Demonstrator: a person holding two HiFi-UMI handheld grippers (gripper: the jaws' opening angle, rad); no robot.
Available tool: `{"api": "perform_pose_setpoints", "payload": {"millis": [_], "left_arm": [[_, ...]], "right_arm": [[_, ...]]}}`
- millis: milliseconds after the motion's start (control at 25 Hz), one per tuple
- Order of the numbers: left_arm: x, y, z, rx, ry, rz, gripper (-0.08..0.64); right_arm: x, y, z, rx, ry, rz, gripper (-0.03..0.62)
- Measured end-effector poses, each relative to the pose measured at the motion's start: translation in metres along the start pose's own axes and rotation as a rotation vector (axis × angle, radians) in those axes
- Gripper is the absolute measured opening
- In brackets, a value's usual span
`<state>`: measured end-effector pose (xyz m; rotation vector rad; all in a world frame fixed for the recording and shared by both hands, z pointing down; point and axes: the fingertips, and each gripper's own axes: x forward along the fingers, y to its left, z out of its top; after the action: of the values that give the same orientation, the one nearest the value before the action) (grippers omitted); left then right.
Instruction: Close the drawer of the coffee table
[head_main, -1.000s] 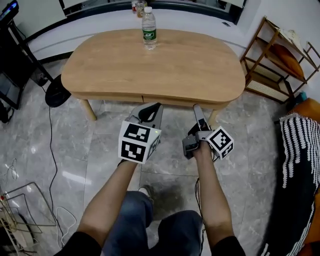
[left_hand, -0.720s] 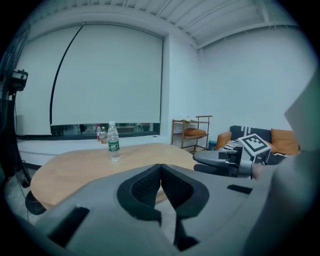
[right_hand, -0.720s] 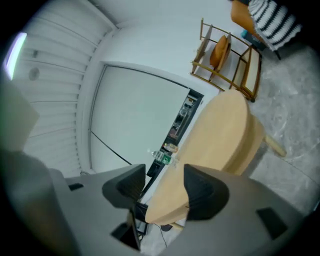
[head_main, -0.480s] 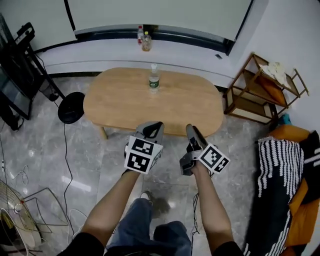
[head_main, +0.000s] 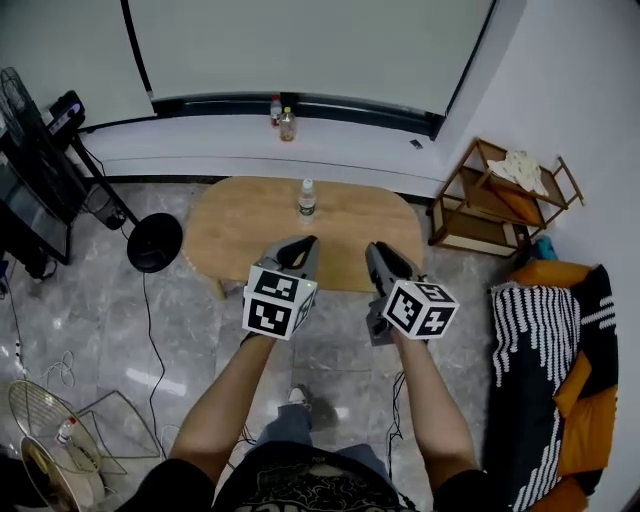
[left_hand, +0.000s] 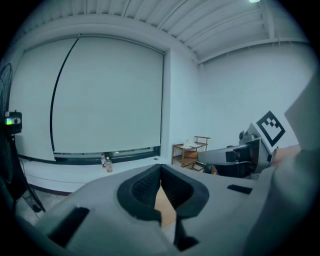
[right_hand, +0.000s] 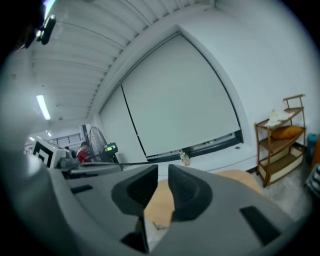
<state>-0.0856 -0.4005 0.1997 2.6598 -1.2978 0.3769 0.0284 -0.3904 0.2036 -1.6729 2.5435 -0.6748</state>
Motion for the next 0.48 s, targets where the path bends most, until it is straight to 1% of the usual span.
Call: {"api": "perform_pose_setpoints", "payload": {"millis": [120,200,360,480], "left_arm": [[-0.015,0.013,0.021,0.033,-0.019,0.007,0.003],[-0.024,0.024,0.031,0.044,-0.031,0.015,0.003],[-0.036,0.038,0.034,0.046,-0.035,0.022,0.003],[-0.037,0.044,0.037,0.040,-0.040,0.023,0.003]], "right_arm": [[-0.003,0.023,0.026,-0.089,-0.004,-0.017,0.057],[-0.004,0.035,0.039,-0.128,-0.017,-0.032,0.041],[-0.008,0.047,0.049,-0.152,-0.025,-0.059,0.011],[-0.007,0.050,0.055,-0.177,-0.033,-0.073,0.005]]}}
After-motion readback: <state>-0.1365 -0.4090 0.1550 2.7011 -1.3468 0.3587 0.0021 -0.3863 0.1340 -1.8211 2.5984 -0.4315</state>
